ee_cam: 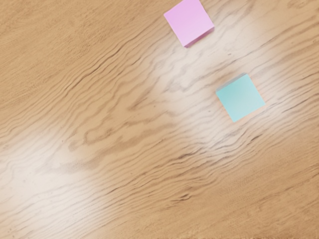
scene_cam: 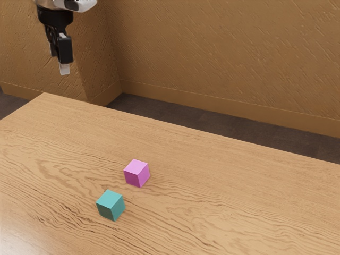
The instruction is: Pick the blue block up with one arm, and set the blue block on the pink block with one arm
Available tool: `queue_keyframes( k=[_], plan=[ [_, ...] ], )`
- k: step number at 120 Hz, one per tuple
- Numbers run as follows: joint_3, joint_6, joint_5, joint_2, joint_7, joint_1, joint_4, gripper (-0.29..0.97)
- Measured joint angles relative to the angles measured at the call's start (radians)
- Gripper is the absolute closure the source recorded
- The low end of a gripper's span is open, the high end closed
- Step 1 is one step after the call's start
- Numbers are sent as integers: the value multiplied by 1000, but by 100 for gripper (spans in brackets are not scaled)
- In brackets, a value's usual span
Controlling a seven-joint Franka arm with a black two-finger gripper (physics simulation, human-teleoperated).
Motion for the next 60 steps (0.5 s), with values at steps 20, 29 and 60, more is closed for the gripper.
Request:
queue_keyframes(
  k=[20, 29, 60],
  plan=[
    [-7, -5, -3, 6, 55, -4, -22, 0],
    [-20, -6, -5, 17, 75, -8, -51, 0],
    [-30, 167, -63, -46, 83, 35, -399, 0]
  ],
)
